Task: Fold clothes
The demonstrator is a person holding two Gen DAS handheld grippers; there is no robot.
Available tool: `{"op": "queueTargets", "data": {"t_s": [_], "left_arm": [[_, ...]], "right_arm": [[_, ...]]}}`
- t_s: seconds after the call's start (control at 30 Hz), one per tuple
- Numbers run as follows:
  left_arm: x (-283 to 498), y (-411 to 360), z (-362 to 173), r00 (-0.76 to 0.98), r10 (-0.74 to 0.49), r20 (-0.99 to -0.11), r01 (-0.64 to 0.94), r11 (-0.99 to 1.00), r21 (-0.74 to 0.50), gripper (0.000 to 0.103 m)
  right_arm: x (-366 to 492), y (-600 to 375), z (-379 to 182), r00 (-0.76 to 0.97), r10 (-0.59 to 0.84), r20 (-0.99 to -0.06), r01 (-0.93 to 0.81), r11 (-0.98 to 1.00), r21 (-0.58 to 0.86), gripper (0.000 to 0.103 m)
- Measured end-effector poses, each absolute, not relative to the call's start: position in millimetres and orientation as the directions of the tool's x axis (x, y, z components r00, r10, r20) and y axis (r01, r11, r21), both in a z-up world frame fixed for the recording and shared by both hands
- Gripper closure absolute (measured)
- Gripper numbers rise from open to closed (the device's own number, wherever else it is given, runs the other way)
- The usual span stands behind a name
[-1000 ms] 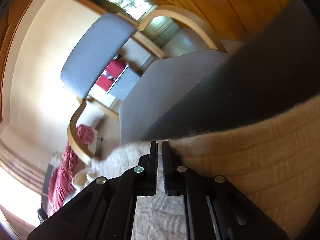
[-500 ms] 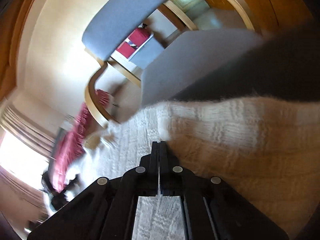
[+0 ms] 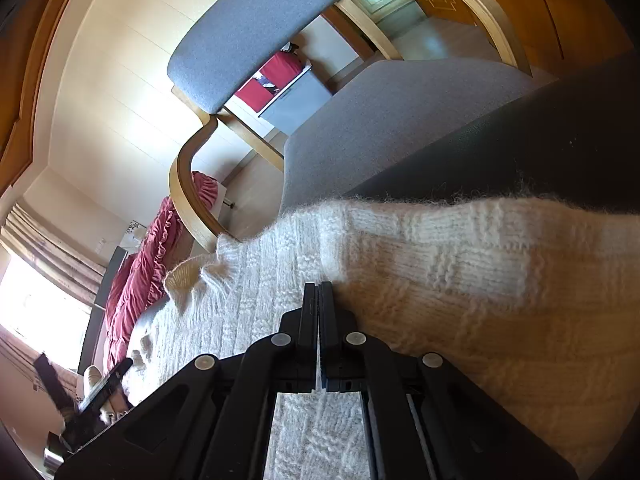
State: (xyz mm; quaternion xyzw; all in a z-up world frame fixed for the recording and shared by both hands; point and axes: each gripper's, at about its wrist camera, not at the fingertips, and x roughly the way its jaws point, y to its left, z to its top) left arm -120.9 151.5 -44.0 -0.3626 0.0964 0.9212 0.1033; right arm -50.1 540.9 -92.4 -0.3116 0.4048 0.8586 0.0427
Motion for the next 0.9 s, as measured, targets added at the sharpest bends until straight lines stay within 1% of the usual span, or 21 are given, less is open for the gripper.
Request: {"op": "queueTargets", "data": {"t_s": [0.13, 0.47, 0.53, 0.6, 0.67, 0.73, 0.8, 0.9], "left_arm": [[-118, 163, -73, -0.675, 0.063, -0.735, -0.235, -0.963, 0.133, 0.052], [-115, 165, -77, -0.694, 0.070, -0.717, -0.233, -0.963, 0.132, 0.052], [-116, 163, -78, -0.690, 0.083, -0.720, -0.235, -0.965, 0.114, 0.052], [-116, 160, -77, -0.685, 0.095, -0.722, -0.237, -0.967, 0.098, 0.051], [-117, 158, -77, -0.682, 0.101, -0.724, -0.238, -0.967, 0.090, 0.051], [-117, 156, -77, -0.679, 0.108, -0.726, -0.239, -0.968, 0.080, 0.051], [-118, 155, -77, -0.676, 0.115, -0.728, -0.240, -0.968, 0.070, 0.051], [-118, 153, -76, -0.671, 0.126, -0.731, -0.242, -0.969, 0.055, 0.051]], "right_arm": [[-49, 541, -92, -0.801, -0.177, -0.572, -0.327, -0.671, 0.666, 0.103], [-51, 537, -89, -0.787, -0.150, -0.598, -0.347, -0.693, 0.632, 0.103], [-51, 531, -83, -0.765, -0.117, -0.634, -0.371, -0.724, 0.581, 0.103], [-49, 517, -69, -0.744, -0.073, -0.664, -0.377, -0.774, 0.508, 0.098], [-40, 497, -50, -0.756, -0.059, -0.652, -0.329, -0.827, 0.457, 0.096], [-31, 475, -39, -0.778, -0.121, -0.616, -0.241, -0.848, 0.472, 0.090], [-25, 459, -40, -0.778, -0.198, -0.597, -0.177, -0.842, 0.510, 0.087], [-22, 445, -58, -0.743, -0.249, -0.622, -0.160, -0.836, 0.525, 0.087]]}}
